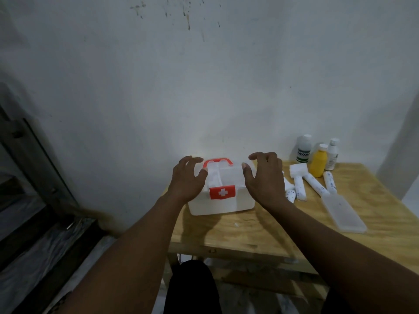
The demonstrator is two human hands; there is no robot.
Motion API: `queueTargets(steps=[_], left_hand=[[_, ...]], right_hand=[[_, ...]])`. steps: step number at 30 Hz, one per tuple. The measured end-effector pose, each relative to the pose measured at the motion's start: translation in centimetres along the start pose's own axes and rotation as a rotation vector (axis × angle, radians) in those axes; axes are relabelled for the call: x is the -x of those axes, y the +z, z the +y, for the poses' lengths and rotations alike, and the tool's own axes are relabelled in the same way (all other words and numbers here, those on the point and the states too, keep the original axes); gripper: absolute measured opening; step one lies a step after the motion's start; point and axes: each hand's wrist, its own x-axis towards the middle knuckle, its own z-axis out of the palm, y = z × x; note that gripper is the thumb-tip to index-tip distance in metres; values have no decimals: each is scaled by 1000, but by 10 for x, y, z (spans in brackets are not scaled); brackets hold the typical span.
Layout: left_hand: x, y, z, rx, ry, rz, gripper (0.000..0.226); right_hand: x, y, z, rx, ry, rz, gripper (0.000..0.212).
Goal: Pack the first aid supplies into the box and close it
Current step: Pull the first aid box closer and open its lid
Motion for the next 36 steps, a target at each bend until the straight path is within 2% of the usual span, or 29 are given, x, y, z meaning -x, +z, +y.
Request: queueTargets(steps=[3, 7, 9, 13, 19, 22, 25, 29, 31, 33, 36], left_hand=[[-4, 0, 2, 129, -56, -34, 49], [-7, 2, 0, 190, -75, -35, 53], [-8, 3, -1, 189, -78, -31, 55], [-10, 4, -3, 180, -67, -35, 57], [-11, 13, -5, 69, -28, 71, 62], [-8, 17, -4, -89, -56, 197, 64], [-3, 22, 4, -272, -106, 321, 66], [-5, 28, 11, -310, -129, 295, 67], [-6, 27, 14, -335, -146, 289, 69], [-7, 26, 15, -353, -144, 279, 69], [-8, 24, 15, -337, -125, 240, 68]], right_hand=[[9, -2, -5, 36, -29, 42, 48], [21, 1, 0, 192, -471, -100, 71], [20, 5, 7, 285, -579, -143, 76], [13, 15, 14, 357, -605, -145, 76], [9, 25, 19, 225, -500, -85, 73], [13, 30, 26, 162, -286, -54, 78], [18, 32, 25, 86, -5, -40, 73], [6, 28, 6, -512, 527, -386, 39], [1, 27, -7, -759, 782, -476, 43], [-2, 31, -12, -883, 890, -504, 48], [-2, 37, -8, -986, 940, -533, 52]])
